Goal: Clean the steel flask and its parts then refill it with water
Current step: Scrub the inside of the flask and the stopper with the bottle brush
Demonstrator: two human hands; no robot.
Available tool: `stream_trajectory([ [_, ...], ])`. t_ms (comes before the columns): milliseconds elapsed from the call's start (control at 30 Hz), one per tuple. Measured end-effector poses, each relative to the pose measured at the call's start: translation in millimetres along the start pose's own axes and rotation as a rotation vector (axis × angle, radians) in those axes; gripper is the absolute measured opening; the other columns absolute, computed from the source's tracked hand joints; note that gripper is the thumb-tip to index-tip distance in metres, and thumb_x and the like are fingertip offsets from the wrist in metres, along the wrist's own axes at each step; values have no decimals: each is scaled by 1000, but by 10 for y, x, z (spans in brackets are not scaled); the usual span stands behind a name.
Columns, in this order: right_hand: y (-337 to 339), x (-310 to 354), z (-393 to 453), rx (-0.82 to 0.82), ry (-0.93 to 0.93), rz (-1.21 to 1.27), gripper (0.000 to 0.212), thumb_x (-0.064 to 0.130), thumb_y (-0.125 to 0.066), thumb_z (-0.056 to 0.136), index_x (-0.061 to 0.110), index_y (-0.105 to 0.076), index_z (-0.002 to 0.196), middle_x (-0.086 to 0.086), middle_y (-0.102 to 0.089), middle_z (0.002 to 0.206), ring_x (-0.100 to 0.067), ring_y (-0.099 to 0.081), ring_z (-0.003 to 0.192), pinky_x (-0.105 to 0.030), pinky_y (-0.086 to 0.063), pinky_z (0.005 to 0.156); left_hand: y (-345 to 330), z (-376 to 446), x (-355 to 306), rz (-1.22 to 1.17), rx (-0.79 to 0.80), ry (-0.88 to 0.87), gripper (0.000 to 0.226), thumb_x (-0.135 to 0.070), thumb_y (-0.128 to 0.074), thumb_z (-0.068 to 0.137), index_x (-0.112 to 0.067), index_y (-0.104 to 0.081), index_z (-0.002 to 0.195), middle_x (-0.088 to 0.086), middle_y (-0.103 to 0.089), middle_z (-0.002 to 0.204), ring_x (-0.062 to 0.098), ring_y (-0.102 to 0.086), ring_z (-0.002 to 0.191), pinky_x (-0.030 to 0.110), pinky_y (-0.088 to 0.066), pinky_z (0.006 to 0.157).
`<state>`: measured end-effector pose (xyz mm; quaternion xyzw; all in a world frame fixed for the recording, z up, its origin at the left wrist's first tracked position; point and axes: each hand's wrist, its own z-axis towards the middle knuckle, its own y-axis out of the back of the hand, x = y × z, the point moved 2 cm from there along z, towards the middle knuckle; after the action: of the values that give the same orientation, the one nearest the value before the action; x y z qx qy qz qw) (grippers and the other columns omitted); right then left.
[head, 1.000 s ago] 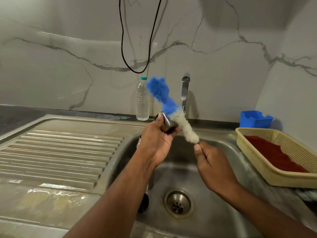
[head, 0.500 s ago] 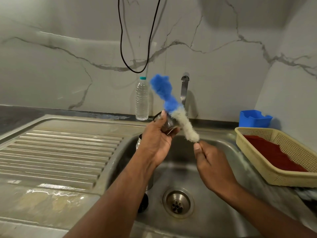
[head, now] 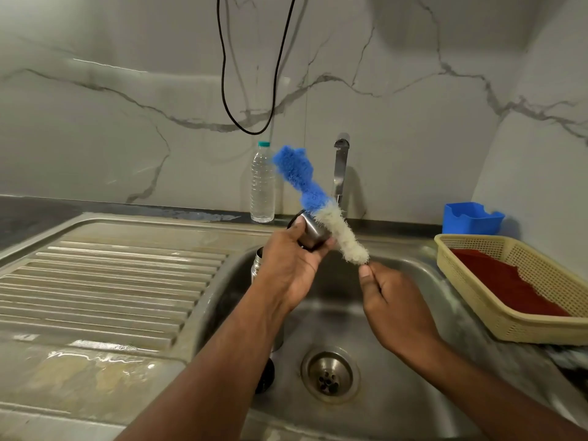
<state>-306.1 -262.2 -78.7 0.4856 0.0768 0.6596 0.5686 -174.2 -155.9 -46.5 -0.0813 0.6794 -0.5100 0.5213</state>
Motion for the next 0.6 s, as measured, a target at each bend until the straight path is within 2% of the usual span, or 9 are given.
stream_trajectory([
  [67,2,-23,14,2,-57,39,39,35,-39,108,27,-50,71,5,-52,61,-12,-52,56,-36,-42,54,0,6,-7,-34,-5,8,31,-12,-39,112,1,-61,129,21,-71,128,34,-67,122,54,-47,113],
  [133,3,-27,10,14,-87,65,40,32,-41,109,28,-49,71,5,-52,61,-11,-51,56,-32,-39,55,-7,-1,-10,-53,-5,10,30,-13,-41,111,3,-58,130,24,-68,132,37,-64,127,54,-49,110],
  [167,9,-15,2,12,-67,55,39,32,-41,109,28,-49,71,5,-52,61,-10,-51,55,-32,-39,54,-10,-6,-14,-48,3,3,28,-12,-42,111,2,-59,128,22,-69,130,36,-65,126,52,-51,107],
  [233,19,43,-18,-3,16,19,37,36,-40,107,30,-47,72,6,-52,60,-10,-51,54,-36,-42,51,13,10,-22,-7,14,-21,23,-9,-45,109,-2,-65,118,14,-75,113,27,-69,111,45,-56,98],
  [300,15,56,-13,8,6,47,37,35,-40,107,31,-48,71,7,-51,60,-10,-50,54,-35,-42,52,38,18,-30,38,-2,-29,19,-7,-50,107,-3,-67,115,11,-75,103,23,-69,102,41,-58,93],
  [400,23,7,19,34,-104,104,39,29,-43,110,29,-50,71,6,-51,61,-8,-50,54,-30,-39,57,64,18,-30,126,-12,-40,21,-11,-59,102,-6,-66,121,10,-76,111,21,-70,105,40,-55,97],
  [467,43,4,24,7,-70,78,40,29,-43,110,30,-48,70,7,-50,59,-6,-52,54,-25,-37,54,68,18,-45,216,-32,-67,25,-16,-64,99,-11,-67,124,6,-76,112,16,-69,101,38,-52,92],
  [567,37,9,32,34,-93,94,40,30,-43,110,29,-49,71,8,-50,59,-1,-52,53,-18,-34,49,84,20,-72,211,-66,-99,52,-19,-72,90,-6,-61,139,10,-71,121,17,-68,102,36,-52,85],
  [600,29,-2,33,56,-132,112,41,29,-43,111,28,-49,71,7,-50,59,-1,-51,51,-17,-34,48,80,12,-79,195,-68,-100,52,-17,-72,90,-5,-60,139,11,-71,120,18,-68,101,35,-53,85],
])
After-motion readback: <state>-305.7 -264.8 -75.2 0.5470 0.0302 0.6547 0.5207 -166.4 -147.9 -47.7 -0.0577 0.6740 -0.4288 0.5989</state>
